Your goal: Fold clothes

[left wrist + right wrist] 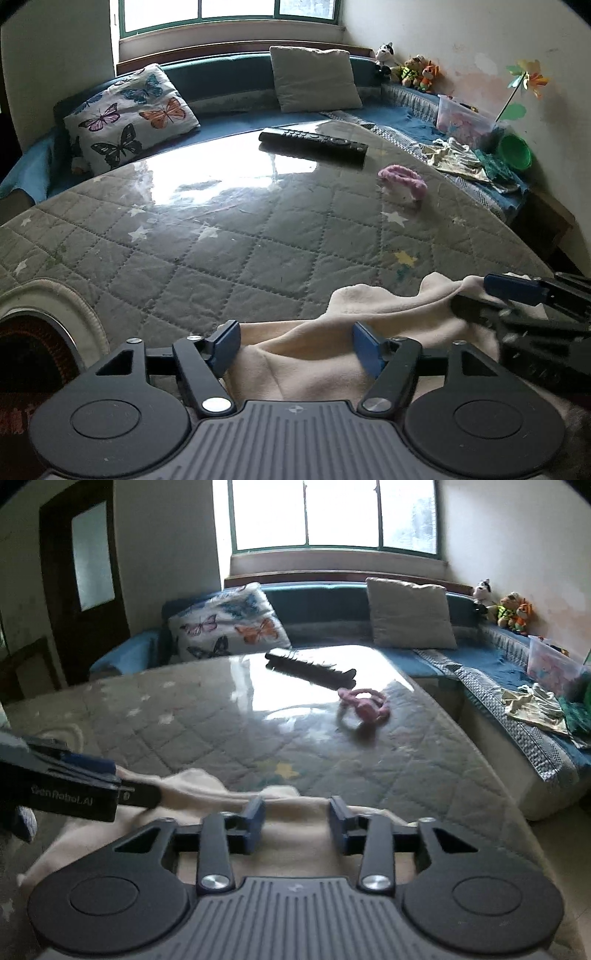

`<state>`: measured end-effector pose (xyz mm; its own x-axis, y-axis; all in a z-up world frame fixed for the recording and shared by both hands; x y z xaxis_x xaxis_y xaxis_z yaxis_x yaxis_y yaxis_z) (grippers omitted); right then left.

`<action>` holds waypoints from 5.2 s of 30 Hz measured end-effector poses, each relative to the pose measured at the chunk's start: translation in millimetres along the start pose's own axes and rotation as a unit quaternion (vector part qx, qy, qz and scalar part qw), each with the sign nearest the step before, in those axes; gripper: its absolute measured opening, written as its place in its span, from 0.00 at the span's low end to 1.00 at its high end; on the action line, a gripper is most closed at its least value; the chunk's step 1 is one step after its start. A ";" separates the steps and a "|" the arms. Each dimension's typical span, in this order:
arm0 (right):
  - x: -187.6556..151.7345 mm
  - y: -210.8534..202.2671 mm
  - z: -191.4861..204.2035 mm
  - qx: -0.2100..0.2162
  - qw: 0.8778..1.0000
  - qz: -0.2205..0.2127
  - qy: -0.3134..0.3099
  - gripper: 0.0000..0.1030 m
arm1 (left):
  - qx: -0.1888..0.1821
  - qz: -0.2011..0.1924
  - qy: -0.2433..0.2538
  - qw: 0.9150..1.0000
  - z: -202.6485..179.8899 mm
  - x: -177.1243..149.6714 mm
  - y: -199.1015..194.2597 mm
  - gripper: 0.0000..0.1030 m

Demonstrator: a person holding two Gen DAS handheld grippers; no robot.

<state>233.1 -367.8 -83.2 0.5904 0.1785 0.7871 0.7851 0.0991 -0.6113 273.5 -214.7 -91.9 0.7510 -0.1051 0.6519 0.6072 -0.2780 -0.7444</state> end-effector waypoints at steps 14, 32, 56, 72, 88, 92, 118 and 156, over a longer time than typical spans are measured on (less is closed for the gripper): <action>-11.3 -36.8 14.2 0.012 1.000 -0.007 -0.007 0.60 | 0.008 -0.023 0.030 0.999 -9.1 -5.3 -15.5 0.89; -56.9 -76.6 22.4 0.000 1.000 0.006 -0.002 0.71 | 0.009 -0.041 0.037 0.998 -10.2 -24.7 -47.3 0.98; -76.8 -92.8 3.4 -0.031 0.999 0.011 0.030 0.75 | -0.005 -0.030 0.026 0.999 2.9 -59.0 -66.2 1.00; -56.1 -93.3 24.2 -0.020 1.000 -0.010 0.006 0.83 | 0.000 -0.033 0.012 0.999 14.0 -70.1 -75.6 1.00; -63.4 -87.7 33.9 -0.012 1.000 0.004 -0.006 0.87 | 0.010 -0.023 0.000 1.000 29.8 -83.0 -74.7 1.00; -66.1 -87.3 34.7 -0.012 1.000 0.007 -0.007 0.87 | 0.013 -0.020 -0.006 1.000 36.7 -87.3 -76.7 1.00; -68.2 -89.5 30.5 -0.035 0.999 0.021 -0.001 1.00 | 0.019 -0.028 -0.025 0.999 55.8 -97.3 -95.1 1.00; -82.5 -115.1 19.2 -0.100 0.994 0.043 0.020 1.00 | 0.008 -0.051 -0.015 0.999 38.2 -109.1 -127.5 1.00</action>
<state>90.4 -375.2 -79.3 0.6608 0.1382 0.7378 0.7506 -0.1128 -0.6511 124.1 -131.4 -73.7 0.6922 -0.0482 0.7201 0.6848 -0.2711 -0.6764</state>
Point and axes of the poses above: each gripper's, at about its wrist camera, not at the fingertips, and y roughly the way its jaws point, z to its left, x to its top, the point moved 10 cm from there along y, roughly the way its jaws point, and after that the axes turned 9 degrees about -y, right-handed, at the moved point
